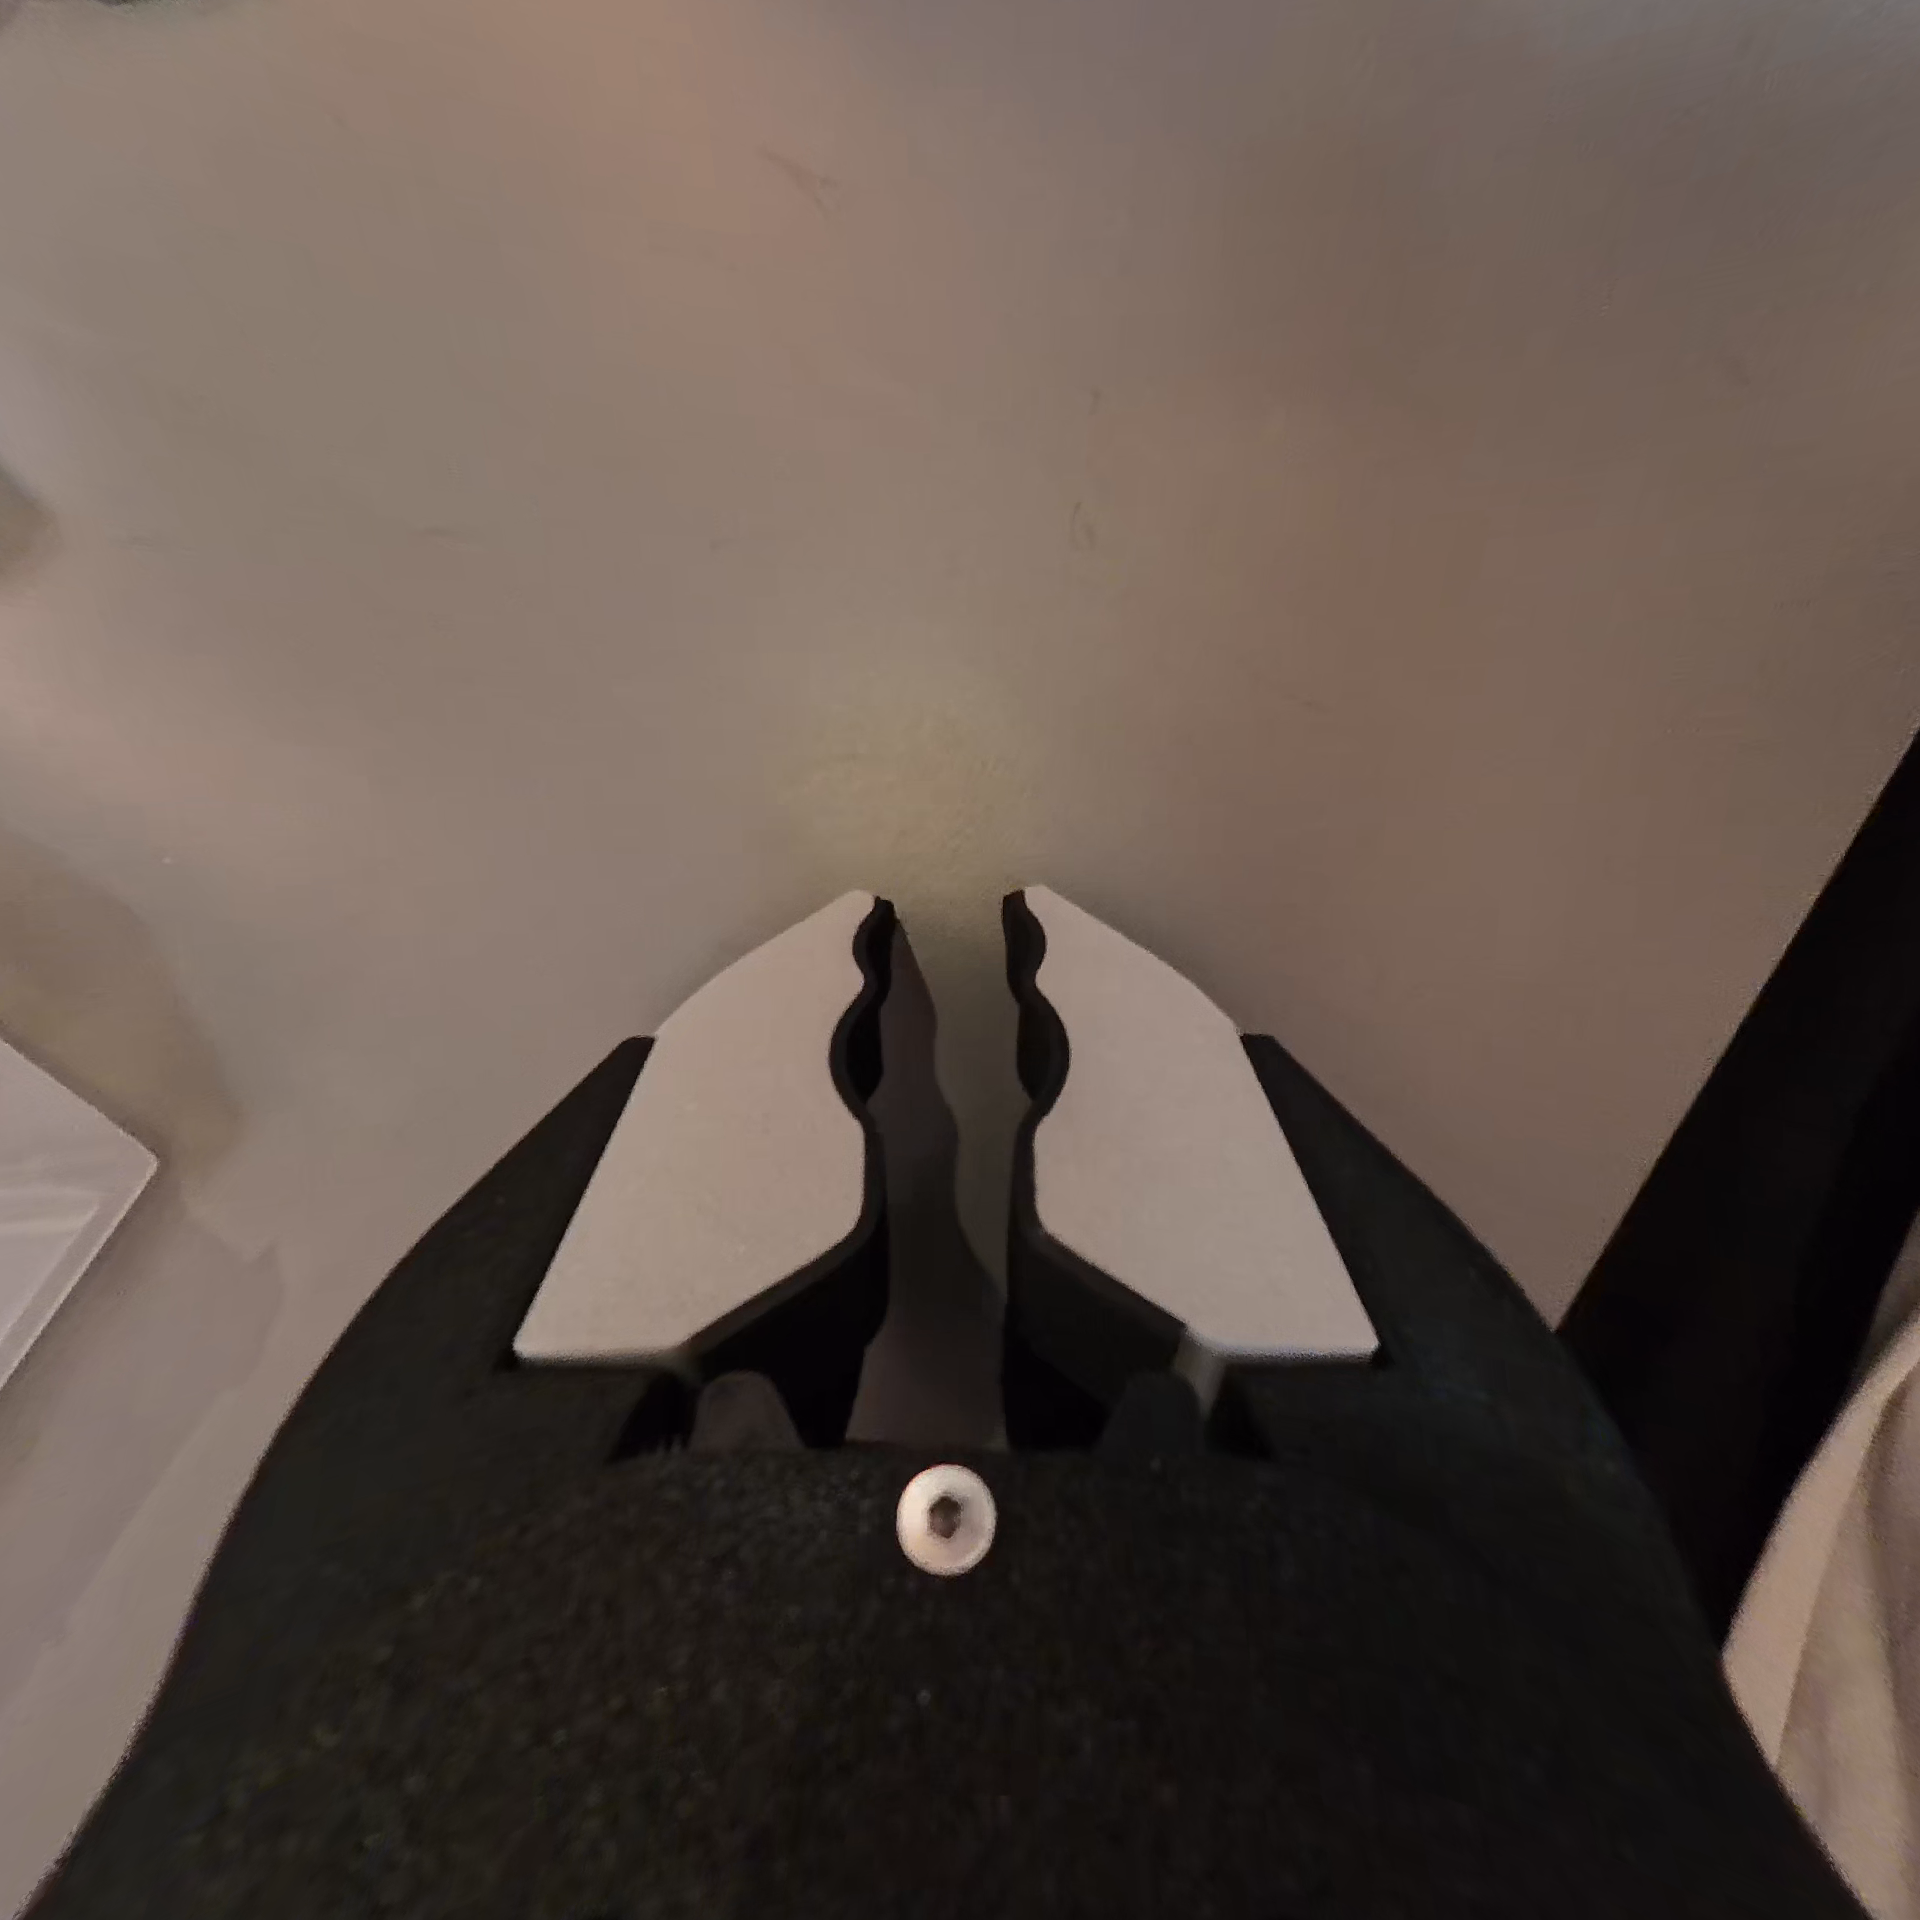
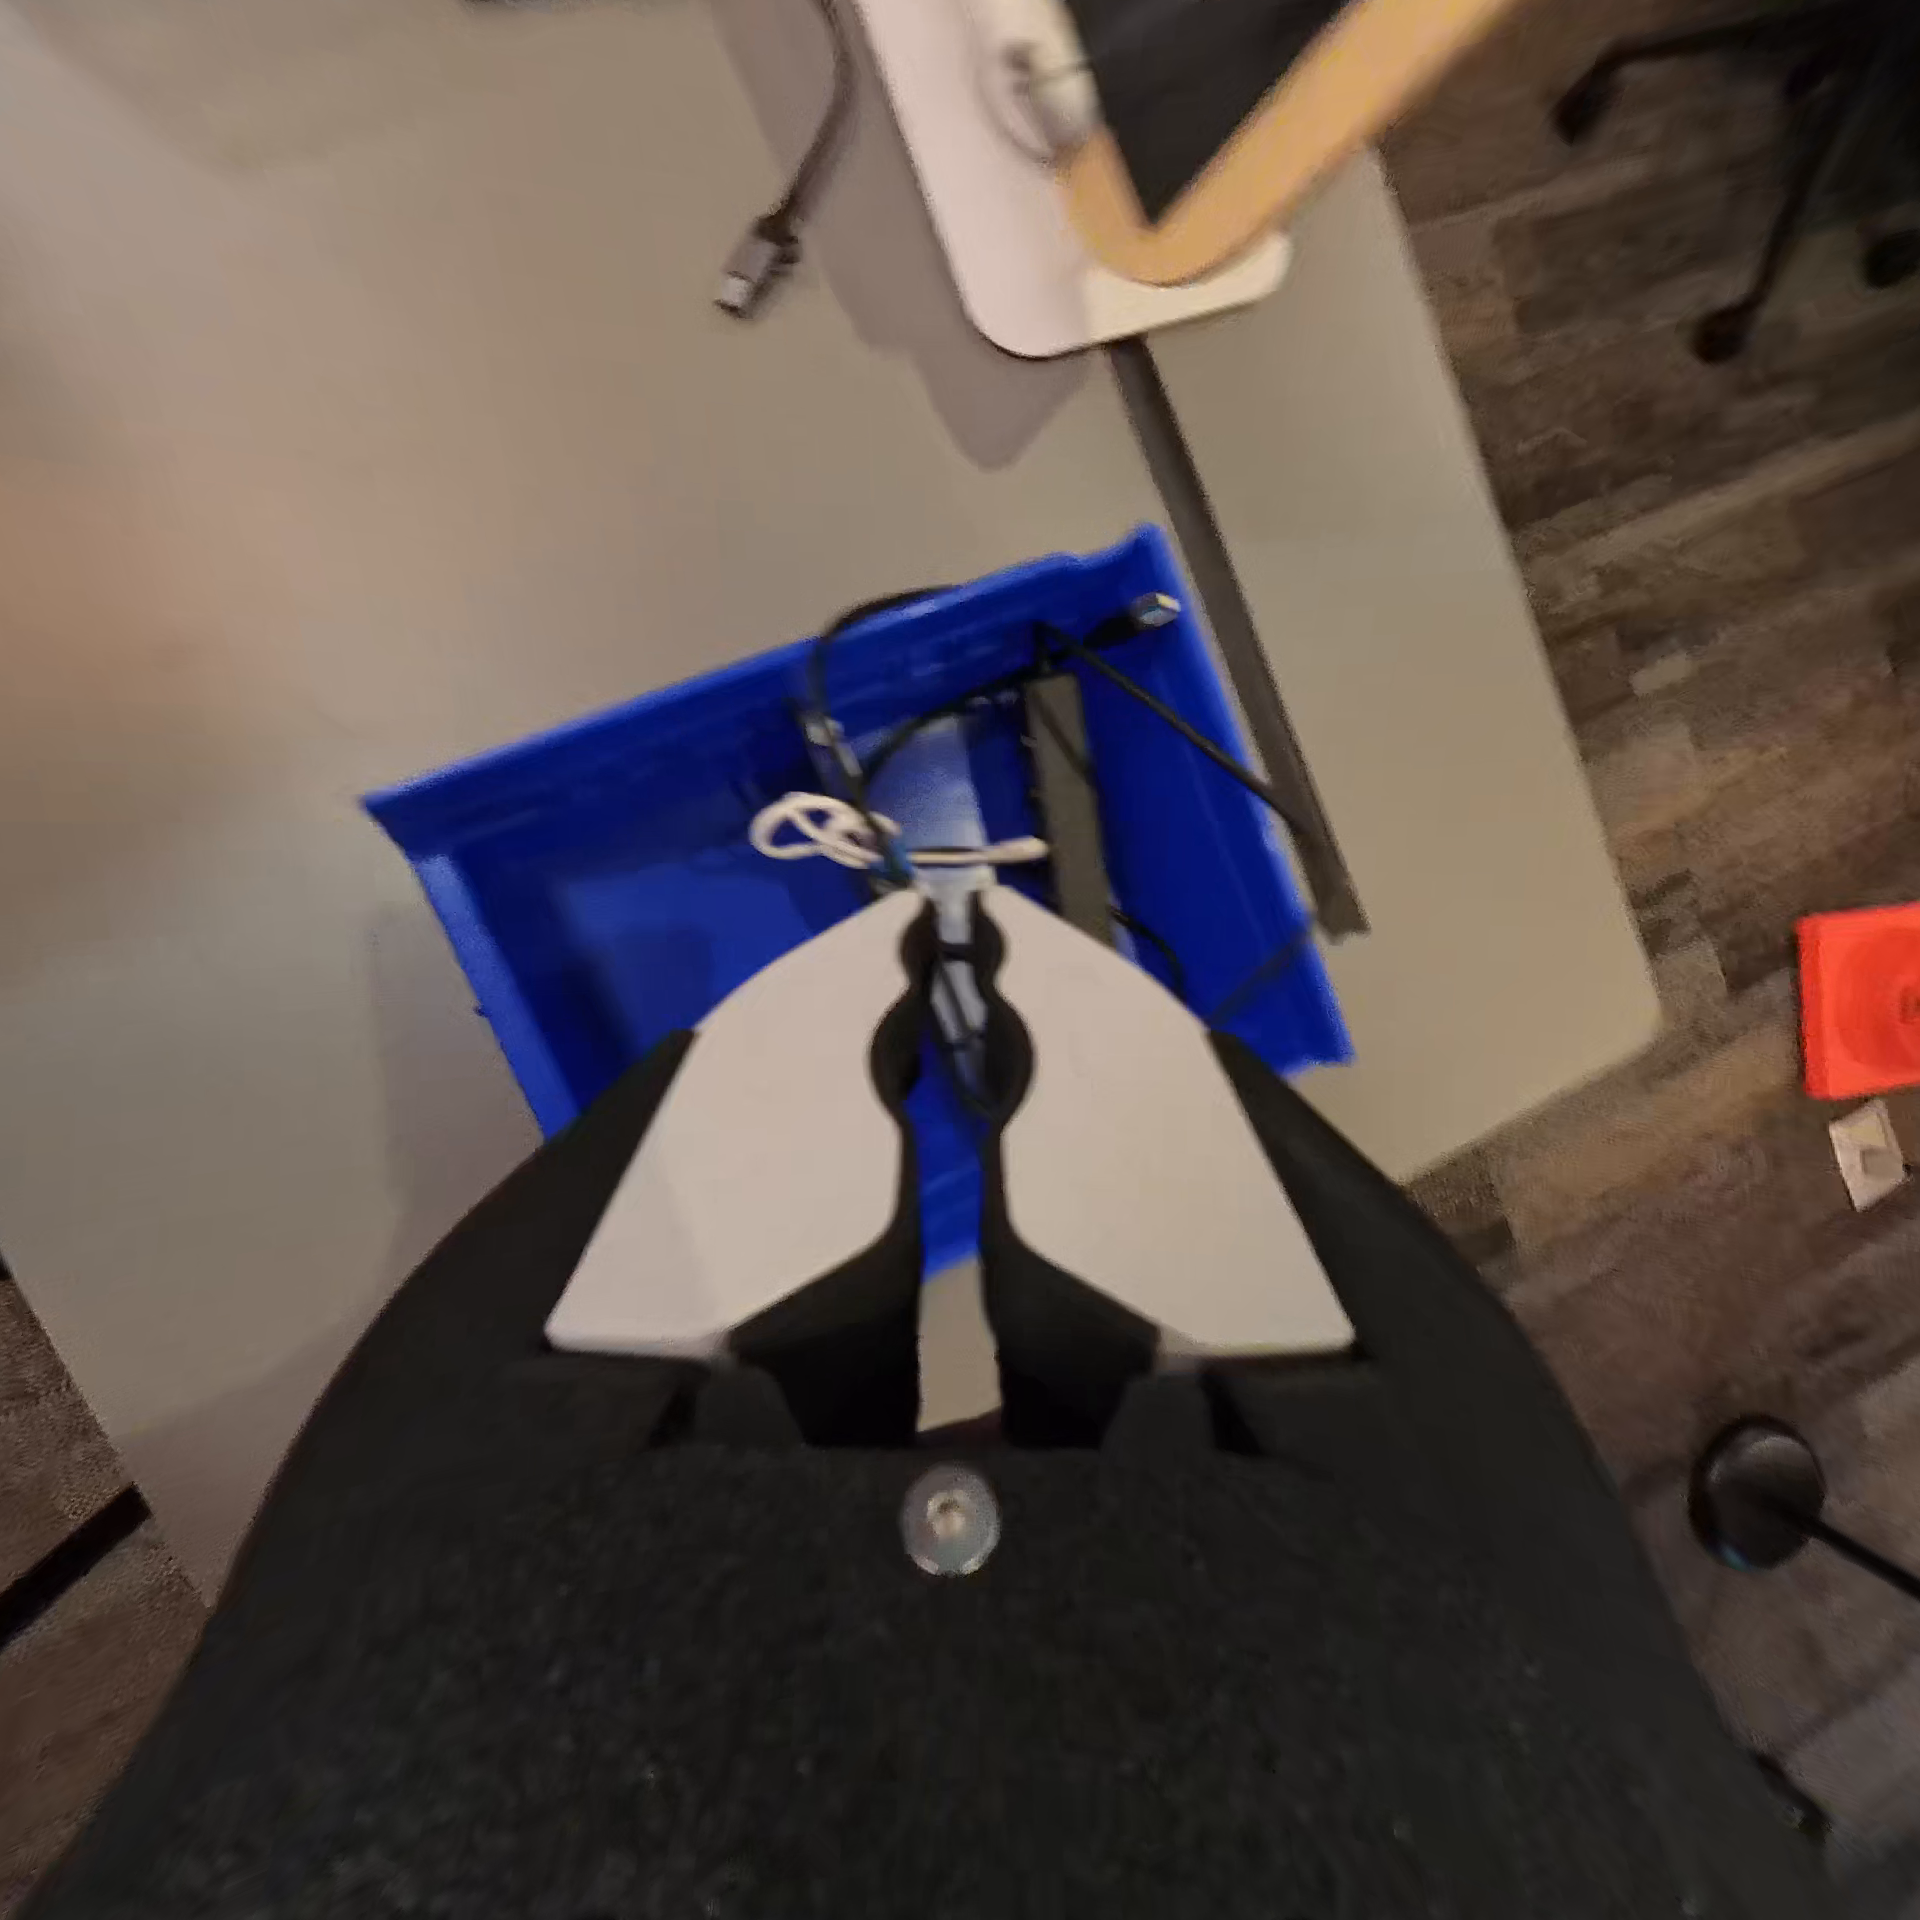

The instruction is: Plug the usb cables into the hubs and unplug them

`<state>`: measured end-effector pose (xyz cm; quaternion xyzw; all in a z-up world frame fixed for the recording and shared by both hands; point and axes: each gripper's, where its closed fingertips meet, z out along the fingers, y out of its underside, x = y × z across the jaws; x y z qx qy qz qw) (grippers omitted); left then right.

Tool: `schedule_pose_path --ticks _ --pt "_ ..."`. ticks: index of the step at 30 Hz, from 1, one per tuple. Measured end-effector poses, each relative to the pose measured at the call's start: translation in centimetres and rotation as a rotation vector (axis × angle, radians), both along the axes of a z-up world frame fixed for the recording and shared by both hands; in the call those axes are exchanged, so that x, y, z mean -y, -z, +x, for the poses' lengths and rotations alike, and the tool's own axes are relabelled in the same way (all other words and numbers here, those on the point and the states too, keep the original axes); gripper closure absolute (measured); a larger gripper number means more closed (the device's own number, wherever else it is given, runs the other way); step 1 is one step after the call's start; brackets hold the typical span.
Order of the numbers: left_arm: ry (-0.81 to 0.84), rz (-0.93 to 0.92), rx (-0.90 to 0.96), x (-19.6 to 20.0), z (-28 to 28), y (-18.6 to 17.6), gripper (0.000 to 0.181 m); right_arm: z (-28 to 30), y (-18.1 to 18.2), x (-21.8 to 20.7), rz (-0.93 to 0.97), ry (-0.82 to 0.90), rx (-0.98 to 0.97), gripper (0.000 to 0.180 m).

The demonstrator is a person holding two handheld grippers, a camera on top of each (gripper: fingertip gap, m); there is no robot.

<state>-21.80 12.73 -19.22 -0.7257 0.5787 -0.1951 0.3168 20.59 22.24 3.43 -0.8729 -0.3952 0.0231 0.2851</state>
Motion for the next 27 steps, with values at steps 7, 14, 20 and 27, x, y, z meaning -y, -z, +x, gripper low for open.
schedule_pose_path --ticks 7,14,20,27 --pt "0.018 0.006 0.008 0.3 0.7 -0.3 0.161 -8.2 11.0 -1.9 -0.070 -0.079 0.207 0.135" --pt "-0.007 -0.012 0.062 0.1 0.1 -1.0 0.161 -5.8 9.1 -3.4 -0.037 -0.047 0.300 0.175" --pt "-0.013 -0.027 0.070 0.3 -0.1 -1.1 0.160 0.3 0.9 -1.2 0.016 0.036 0.251 0.175" --pt "0.002 -0.022 0.053 0.6 0.2 -0.8 0.160 4.7 0.0 1.2 -0.091 0.127 0.316 0.176"
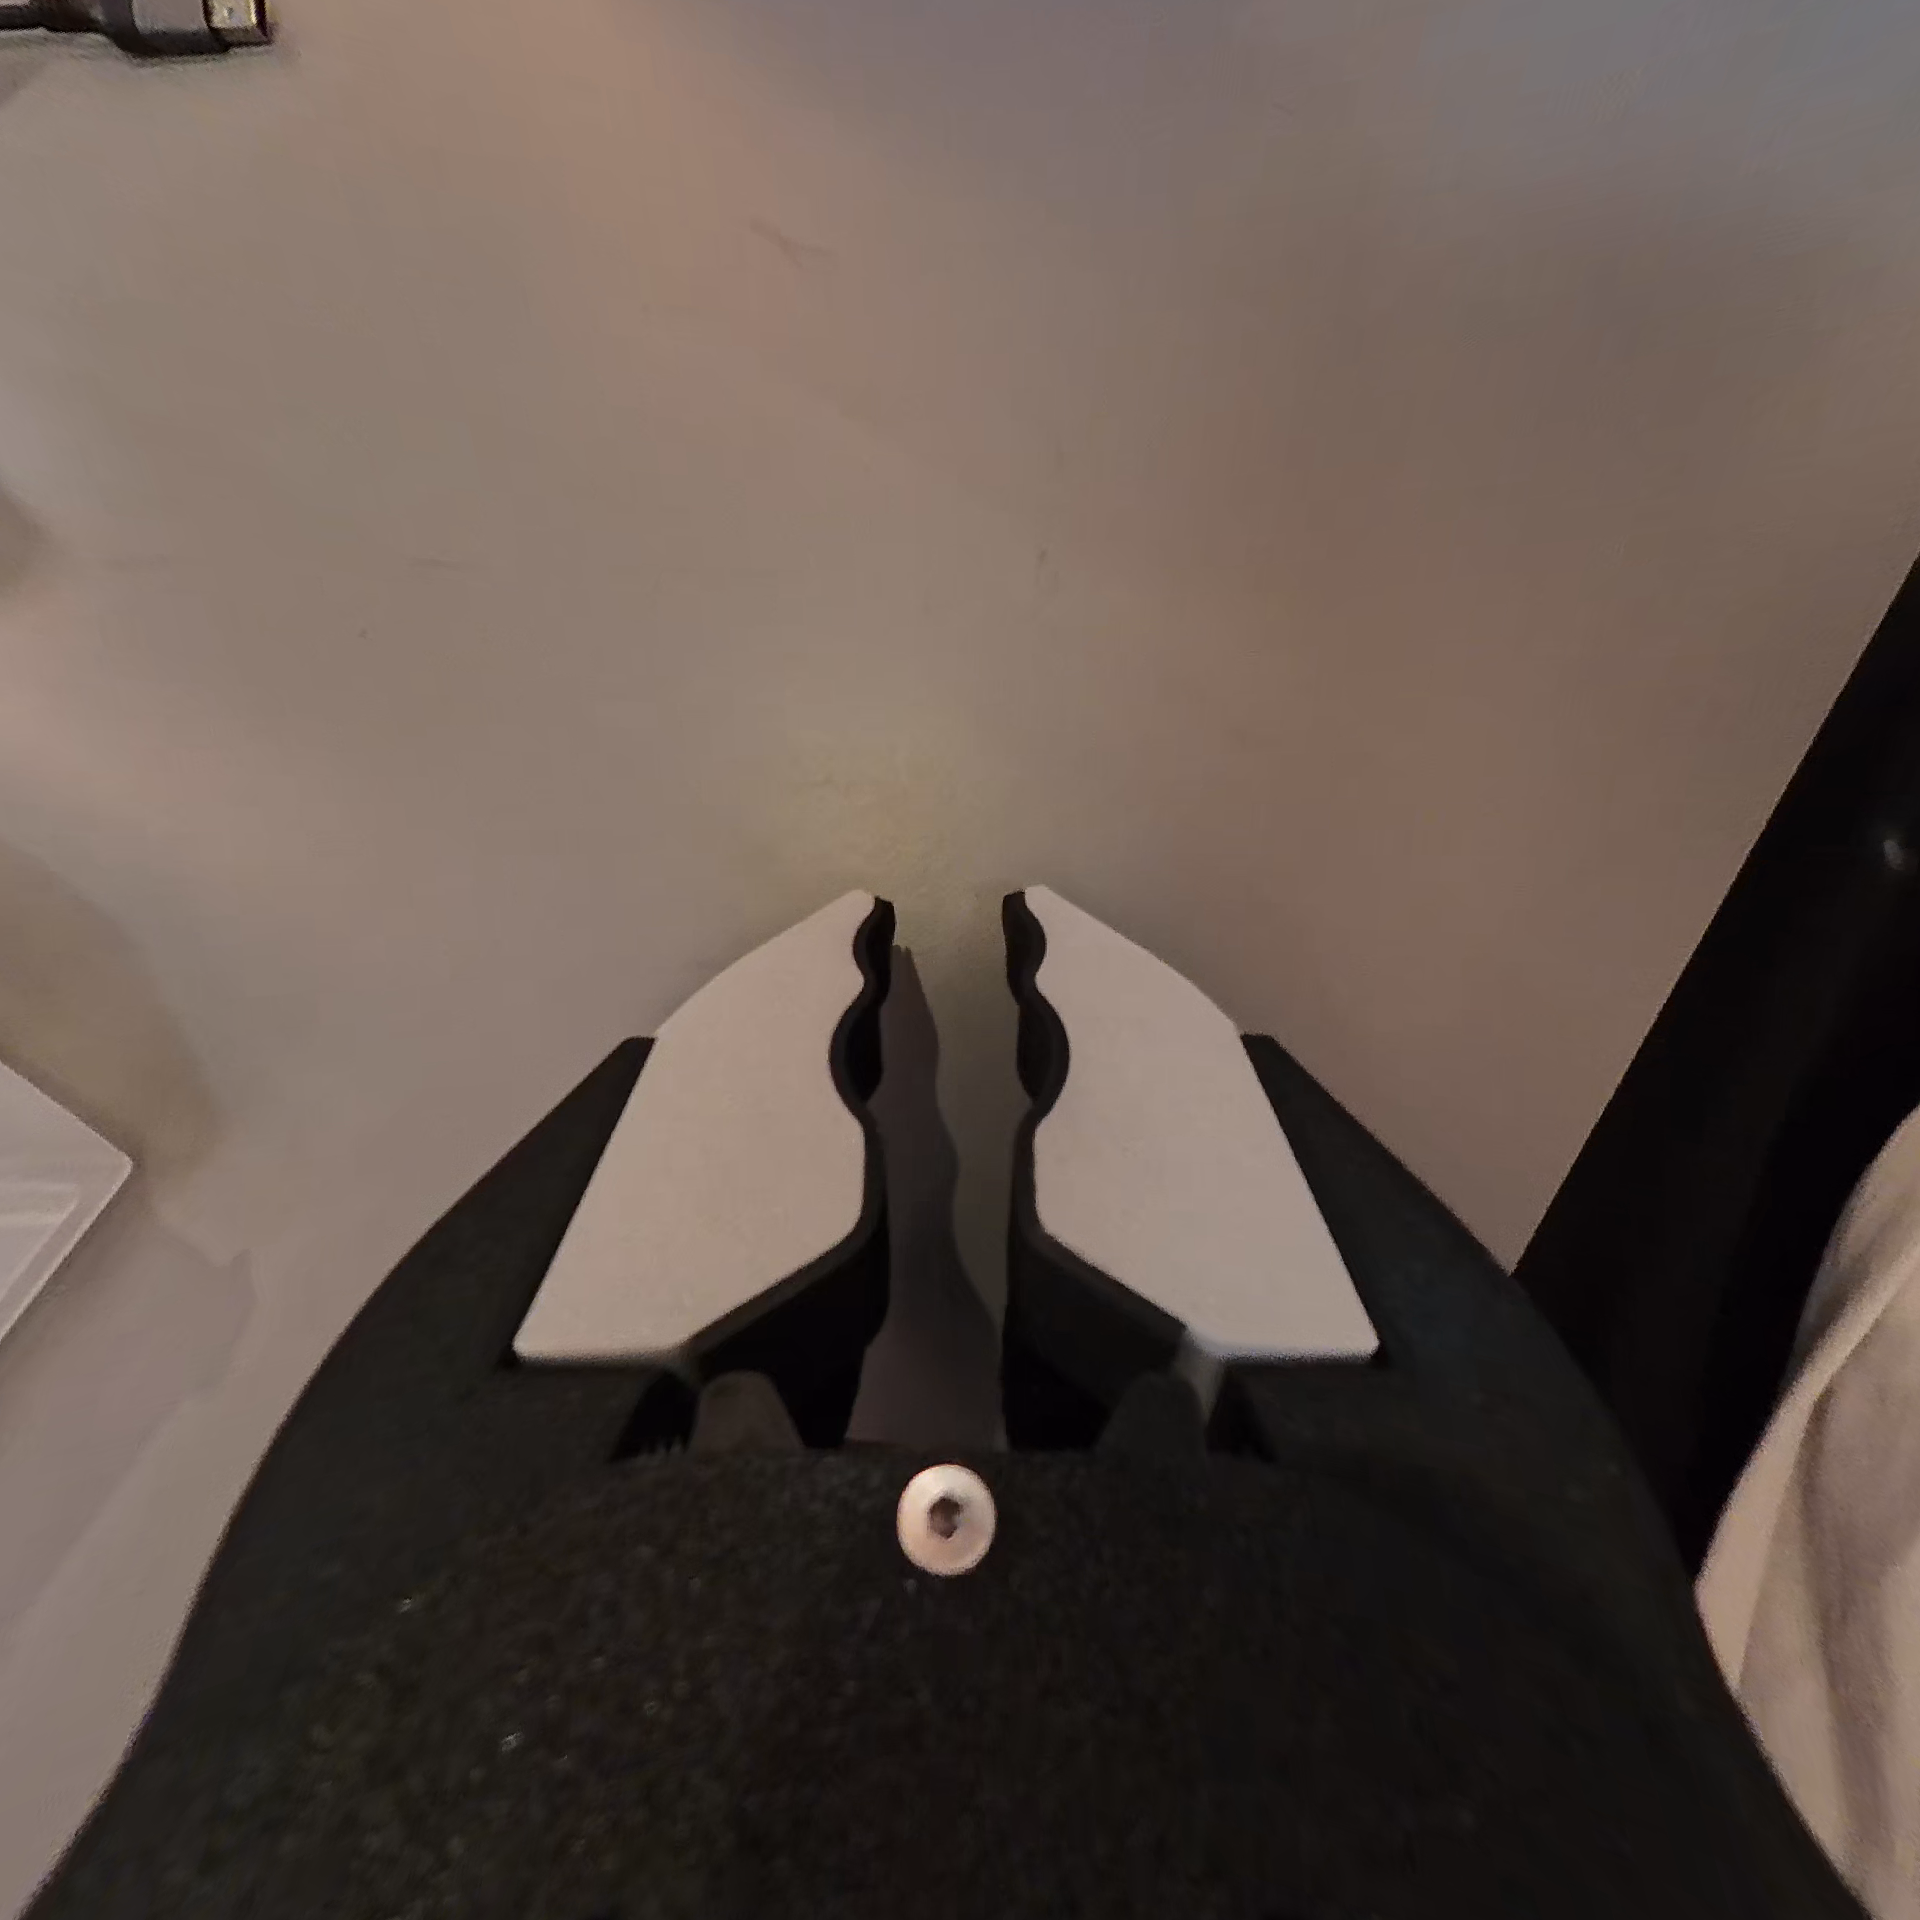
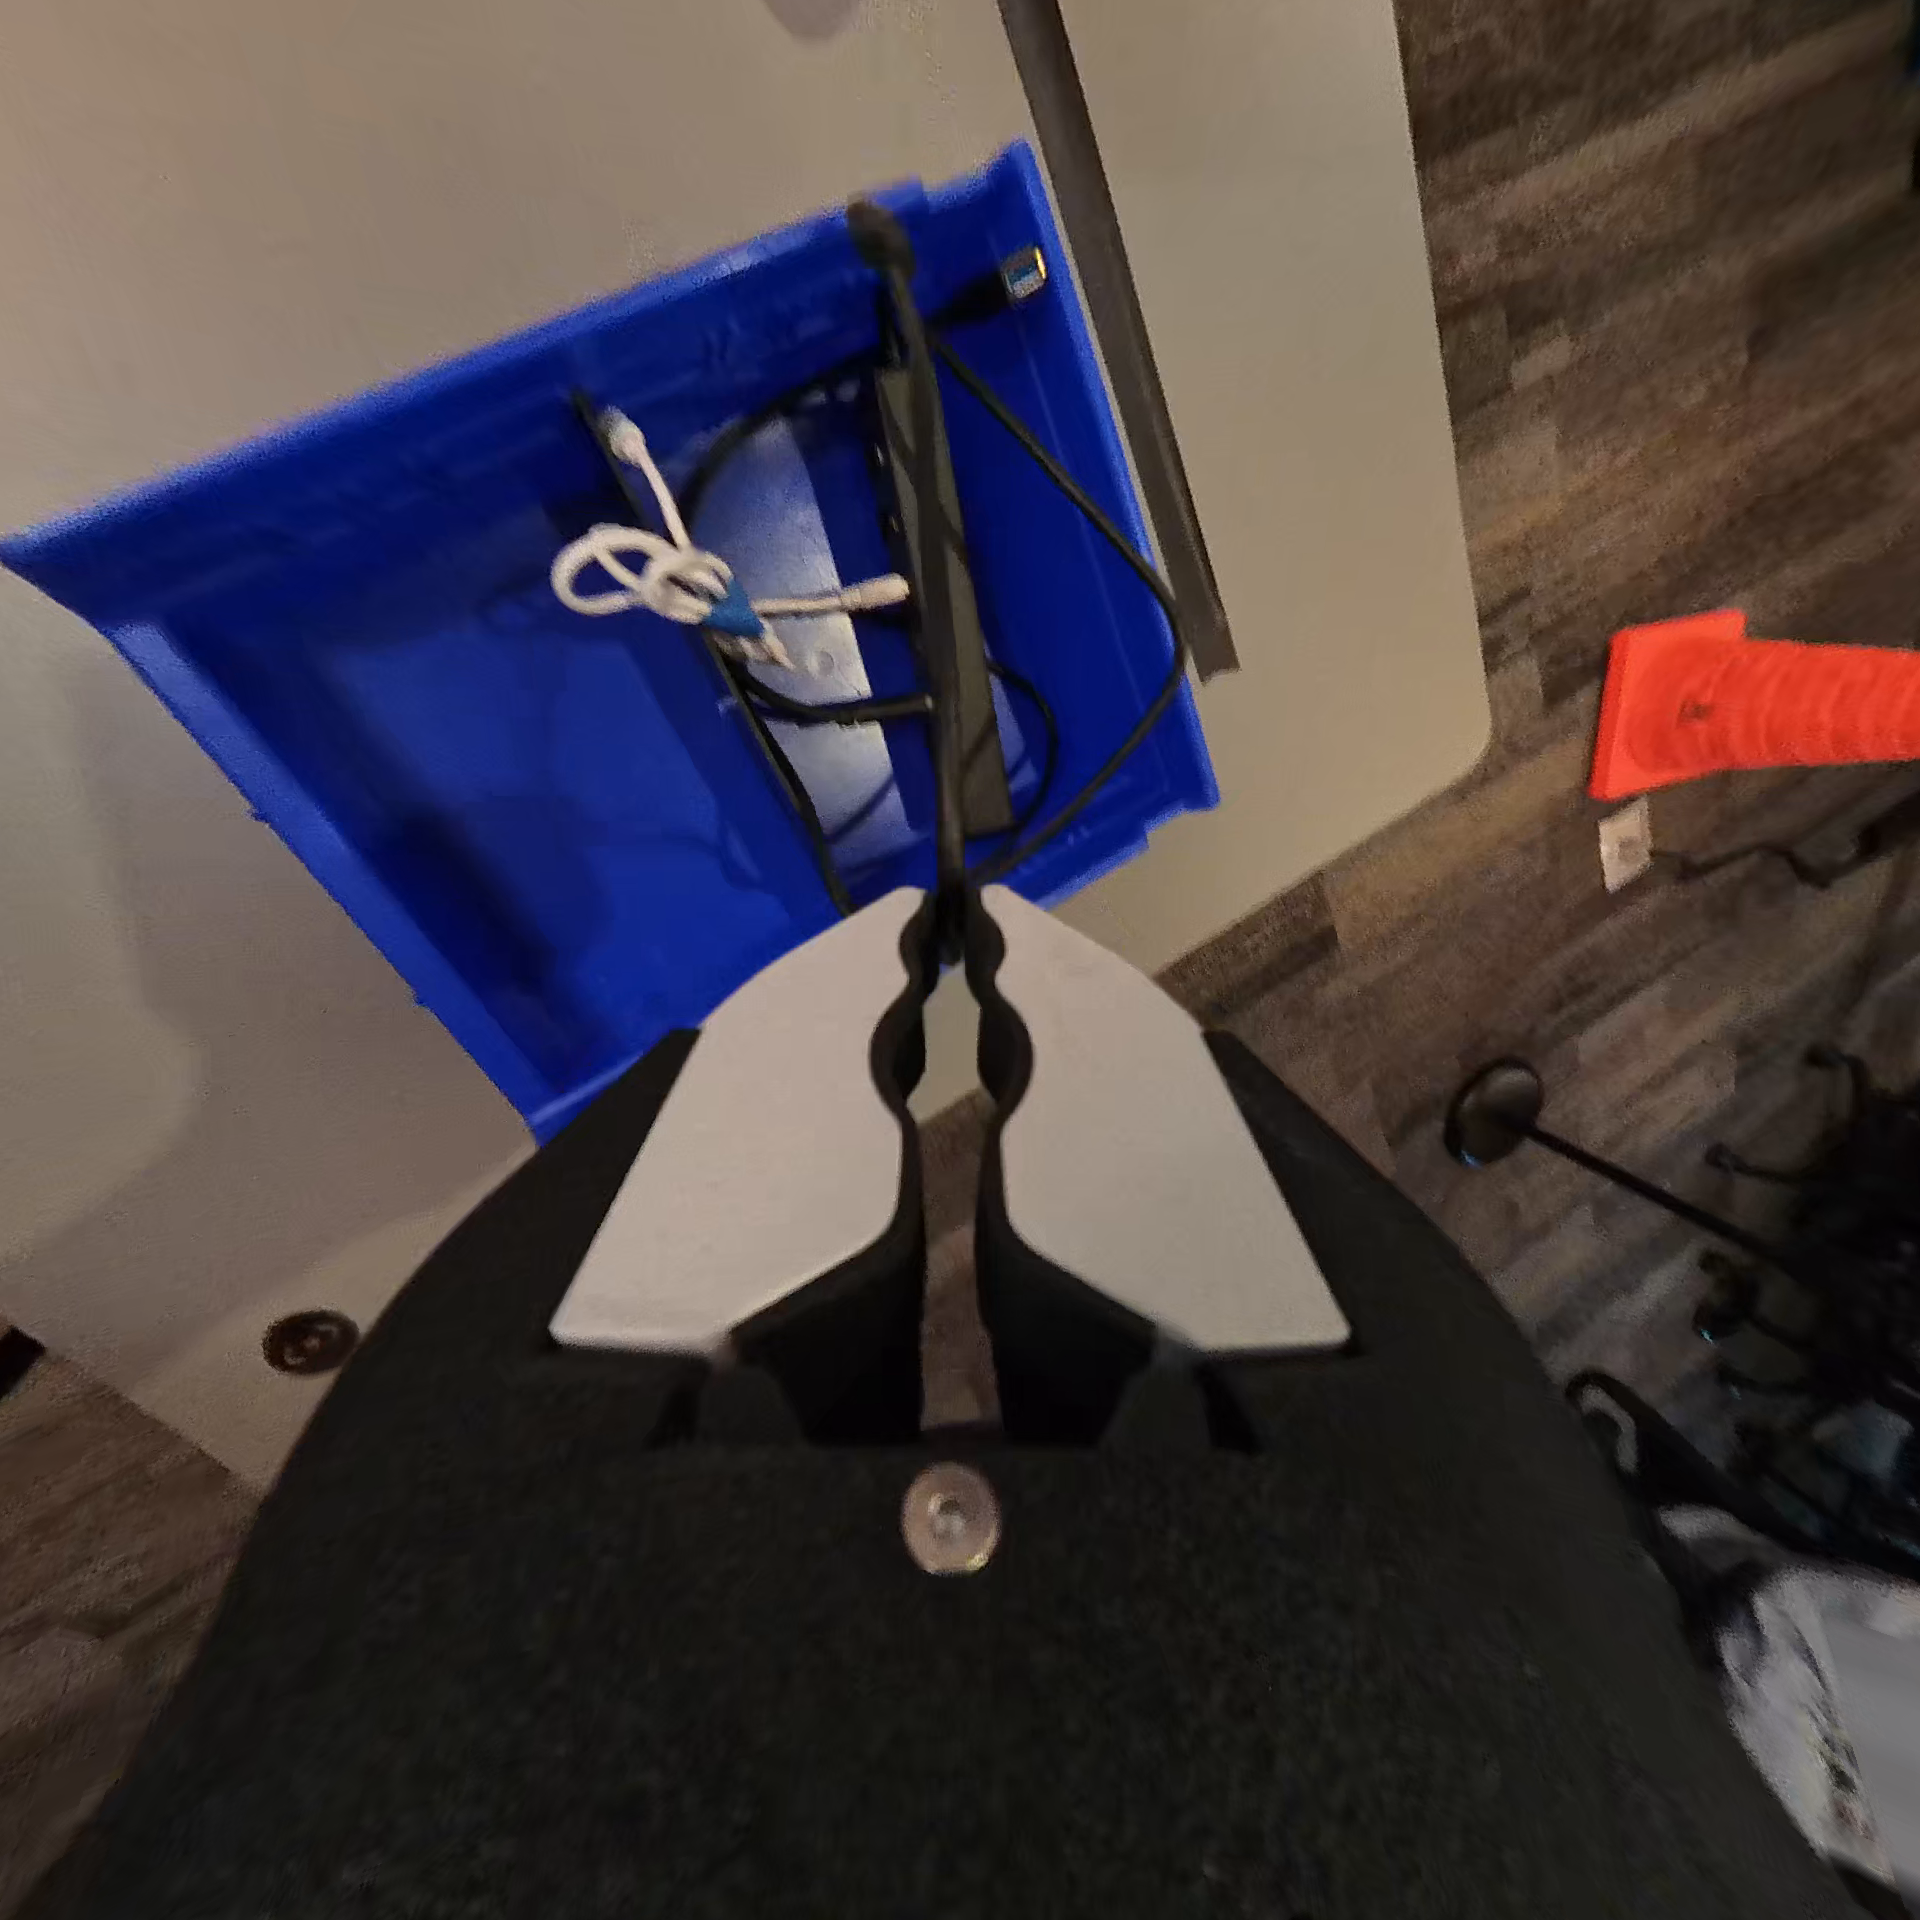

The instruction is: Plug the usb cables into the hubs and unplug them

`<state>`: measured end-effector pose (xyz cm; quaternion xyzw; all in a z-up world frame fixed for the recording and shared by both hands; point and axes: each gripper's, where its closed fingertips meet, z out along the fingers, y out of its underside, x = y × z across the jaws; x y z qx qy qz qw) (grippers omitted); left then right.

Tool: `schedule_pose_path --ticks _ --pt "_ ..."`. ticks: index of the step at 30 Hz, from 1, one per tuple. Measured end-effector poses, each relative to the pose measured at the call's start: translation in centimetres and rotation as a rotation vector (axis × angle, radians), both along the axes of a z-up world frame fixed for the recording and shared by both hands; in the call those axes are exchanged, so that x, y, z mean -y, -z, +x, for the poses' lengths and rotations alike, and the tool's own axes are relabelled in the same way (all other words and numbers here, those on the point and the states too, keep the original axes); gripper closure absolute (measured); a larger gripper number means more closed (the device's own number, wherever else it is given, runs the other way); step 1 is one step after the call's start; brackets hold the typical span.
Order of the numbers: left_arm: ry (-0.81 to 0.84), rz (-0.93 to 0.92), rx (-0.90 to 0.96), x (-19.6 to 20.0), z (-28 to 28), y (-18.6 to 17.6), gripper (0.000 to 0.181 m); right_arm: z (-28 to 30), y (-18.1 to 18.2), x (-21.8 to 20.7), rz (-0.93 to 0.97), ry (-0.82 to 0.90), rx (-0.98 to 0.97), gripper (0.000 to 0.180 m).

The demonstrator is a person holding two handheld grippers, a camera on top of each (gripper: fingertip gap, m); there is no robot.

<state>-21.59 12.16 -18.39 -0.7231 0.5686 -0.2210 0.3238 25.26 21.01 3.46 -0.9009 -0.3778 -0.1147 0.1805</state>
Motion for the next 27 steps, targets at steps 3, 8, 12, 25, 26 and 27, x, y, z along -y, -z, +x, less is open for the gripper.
schedule_pose_path --ticks 3,8,12,25,26,27 --pt "-0.002 -0.003 -0.005 -0.1 0.0 0.1 0.160 0.9 0.1 -0.1 -0.036 0.021 0.108 0.176" --pt "-0.003 -0.007 -0.003 -0.1 0.0 0.1 0.160 -0.6 1.2 -2.1 -0.075 -0.016 0.195 0.176" --pt "-0.004 0.002 -0.006 -0.1 -0.1 0.1 0.160 -0.6 2.2 -4.8 -0.072 0.001 0.292 0.176" --pt "-0.002 -0.006 -0.010 -0.2 -0.1 0.2 0.160 0.7 8.2 -11.4 -0.124 0.037 0.422 0.173" --pt "-0.003 -0.006 -0.010 -0.2 -0.1 0.2 0.160 1.5 8.9 -11.9 -0.121 0.050 0.455 0.171" --pt "-0.003 -0.006 -0.009 -0.2 -0.1 0.2 0.160 2.1 9.6 -12.4 -0.118 0.068 0.465 0.171"
